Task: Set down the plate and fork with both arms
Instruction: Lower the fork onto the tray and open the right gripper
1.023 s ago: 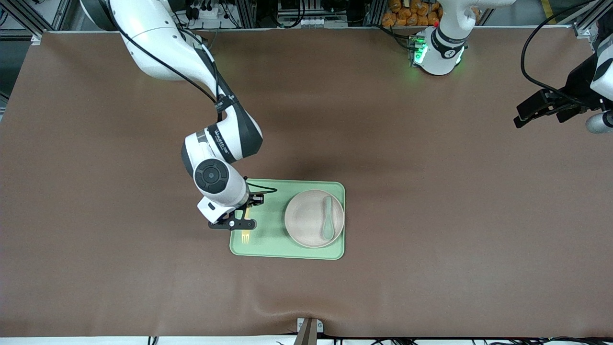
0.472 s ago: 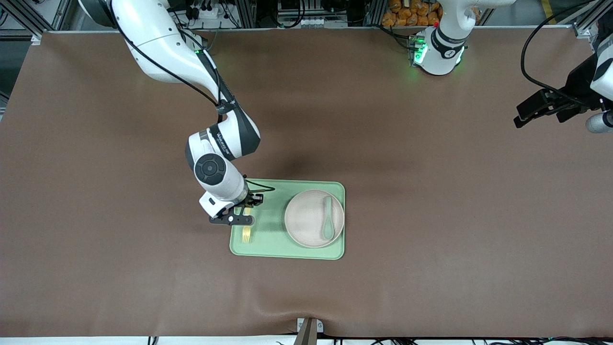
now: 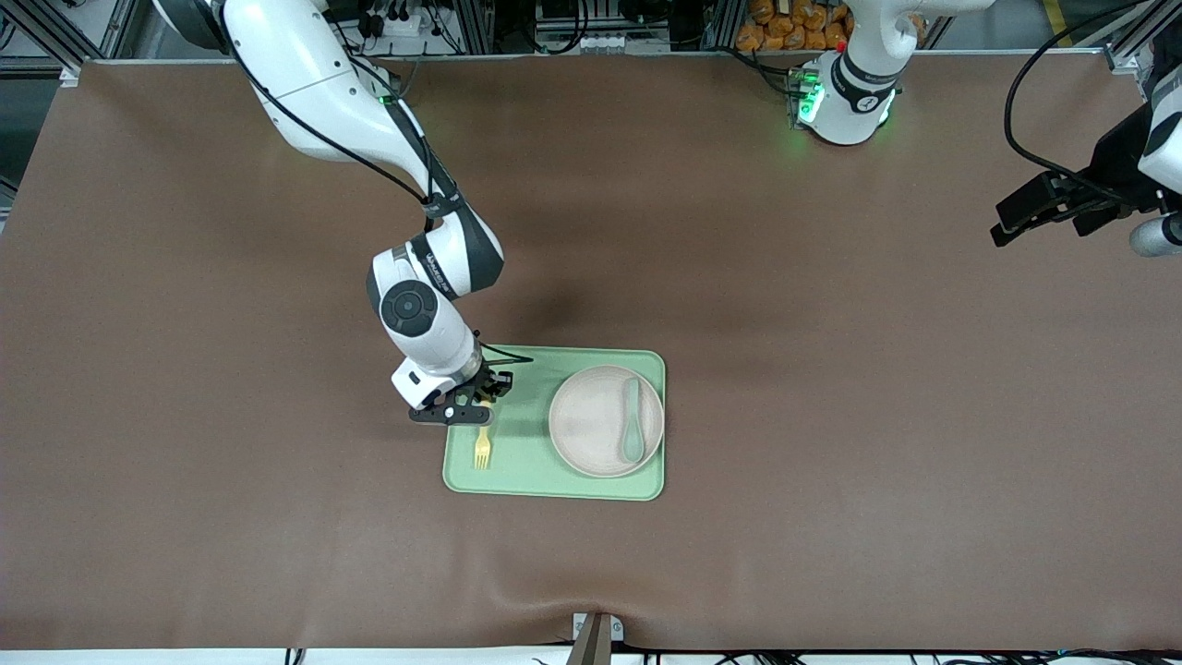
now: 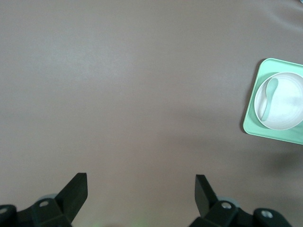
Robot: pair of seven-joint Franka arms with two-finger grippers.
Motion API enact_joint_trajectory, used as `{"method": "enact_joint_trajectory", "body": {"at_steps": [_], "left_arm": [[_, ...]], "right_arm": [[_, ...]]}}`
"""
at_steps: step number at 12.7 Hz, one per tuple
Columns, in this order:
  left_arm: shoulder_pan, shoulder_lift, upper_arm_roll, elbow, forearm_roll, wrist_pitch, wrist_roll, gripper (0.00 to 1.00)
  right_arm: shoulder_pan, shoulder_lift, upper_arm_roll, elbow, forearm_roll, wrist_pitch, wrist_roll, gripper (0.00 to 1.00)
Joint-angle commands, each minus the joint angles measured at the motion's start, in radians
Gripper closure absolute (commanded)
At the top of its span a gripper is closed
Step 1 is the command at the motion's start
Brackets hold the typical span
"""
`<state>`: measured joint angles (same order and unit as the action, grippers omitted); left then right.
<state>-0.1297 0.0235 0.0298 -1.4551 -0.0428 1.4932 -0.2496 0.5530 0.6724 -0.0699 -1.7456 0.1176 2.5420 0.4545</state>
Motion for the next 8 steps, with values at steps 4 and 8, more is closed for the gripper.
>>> {"method": "enact_joint_trajectory", "body": {"at_steps": [4, 8], "left_arm": [[0.002, -0.025, -0.005, -0.016, 0.009, -0.008, 0.004, 0.0], [0.002, -0.025, -0.005, -0.016, 0.009, -0.008, 0.004, 0.0]], "right_arm": [[-0.002, -0.057, 0.01, -0.087, 0.01, 0.043, -0.005, 1.0], [-0.005, -0.048, 0.01, -0.087, 0.01, 0.037, -0.005, 1.0]]}}
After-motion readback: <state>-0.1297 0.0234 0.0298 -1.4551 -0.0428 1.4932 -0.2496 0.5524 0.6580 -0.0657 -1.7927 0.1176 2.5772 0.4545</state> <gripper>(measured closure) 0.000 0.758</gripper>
